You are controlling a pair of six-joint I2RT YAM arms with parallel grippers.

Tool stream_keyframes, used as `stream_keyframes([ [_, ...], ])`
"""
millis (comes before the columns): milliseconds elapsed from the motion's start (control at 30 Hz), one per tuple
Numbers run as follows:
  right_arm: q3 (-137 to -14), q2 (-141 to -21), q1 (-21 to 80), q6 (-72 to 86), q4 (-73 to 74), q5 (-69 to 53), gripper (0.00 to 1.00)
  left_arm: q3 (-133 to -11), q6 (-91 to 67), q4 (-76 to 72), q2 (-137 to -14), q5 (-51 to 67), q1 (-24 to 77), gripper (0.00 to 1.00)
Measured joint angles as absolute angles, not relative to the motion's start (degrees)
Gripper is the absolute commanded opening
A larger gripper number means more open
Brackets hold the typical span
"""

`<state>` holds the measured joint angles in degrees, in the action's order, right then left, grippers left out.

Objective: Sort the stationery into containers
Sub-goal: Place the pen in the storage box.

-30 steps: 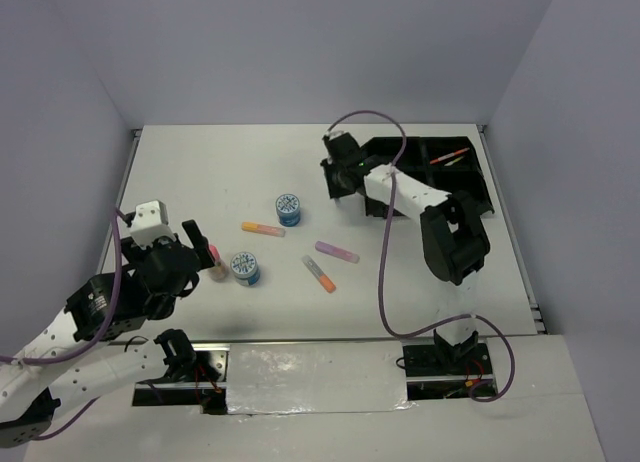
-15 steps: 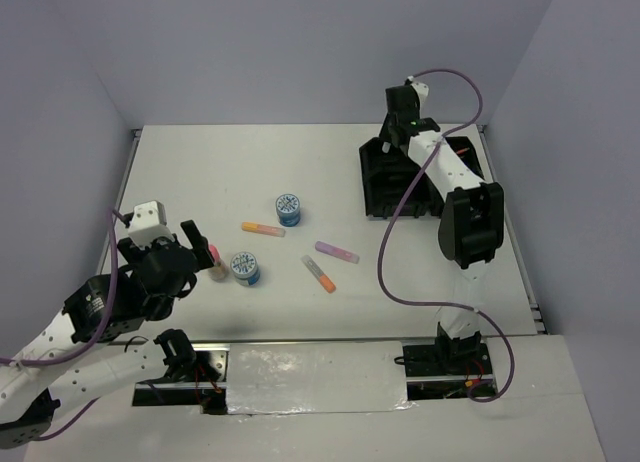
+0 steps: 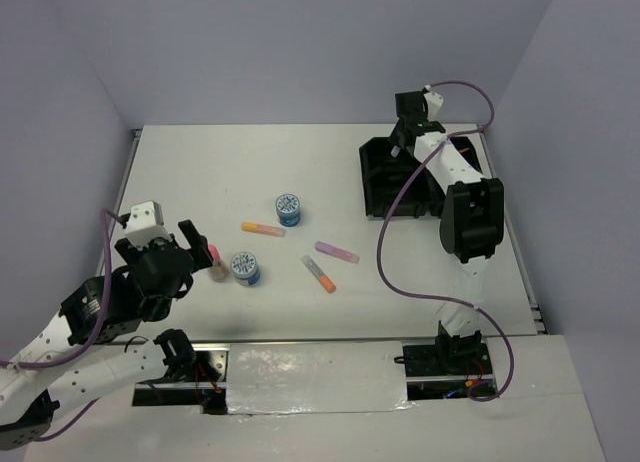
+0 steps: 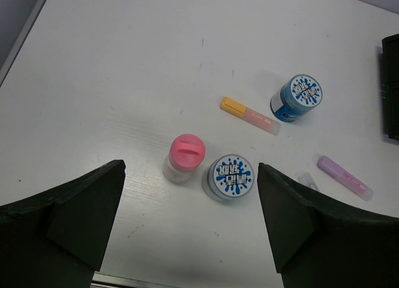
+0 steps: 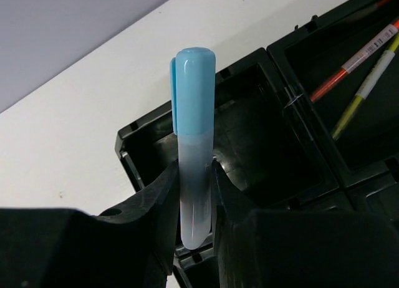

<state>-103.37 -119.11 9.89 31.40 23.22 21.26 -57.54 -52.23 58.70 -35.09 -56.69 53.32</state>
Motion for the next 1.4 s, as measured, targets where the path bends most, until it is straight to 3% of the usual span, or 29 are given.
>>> stream_keyframes([
  [100, -103.37, -120.36, 9.65, 31.92, 23.16, 20.97, 0.23, -57.54, -52.23, 58.7, -35.09, -56.69, 53.32, 0.99],
  [233, -103.5, -122.08, 9.43, 32.12, 23.18, 19.94, 0.63, -57.52, -52.21, 58.65, -34.74, -56.66, 53.32, 0.99],
  [400, -103.53, -122.37, 9.43, 31.51, 22.96, 18.72, 0.75, -57.41, -51.4, 58.37, -34.13, -56.69, 53.32, 0.99],
  [700, -93.12, -113.34, 12.82, 19.2, 17.98, 7.38, 0.77, -57.41, -51.27, 58.33, -34.15, -56.71, 53.32, 0.99],
  [933, -80.05, -100.84, 31.24, -0.75, 17.63, -6.44, 0.78, -57.41, -51.37, 58.37, -34.3, -56.75, 53.32, 0.99],
  [967, -78.54, -100.25, 33.28, -2.46, 18.0, -7.86, 0.99, -57.41, -51.37, 58.39, -34.33, -56.75, 53.32, 0.99],
  [1200, -69.1, -99.81, 38.85, -8.21, 23.33, -8.4, 0.98, -57.41, -51.51, 58.7, -35.0, -56.84, 53.32, 0.99],
  [1400, -67.79, -99.96, 39.18, -8.67, 24.95, -6.0, 0.85, -57.41, -51.68, 58.94, -35.66, -56.84, 53.32, 0.99],
])
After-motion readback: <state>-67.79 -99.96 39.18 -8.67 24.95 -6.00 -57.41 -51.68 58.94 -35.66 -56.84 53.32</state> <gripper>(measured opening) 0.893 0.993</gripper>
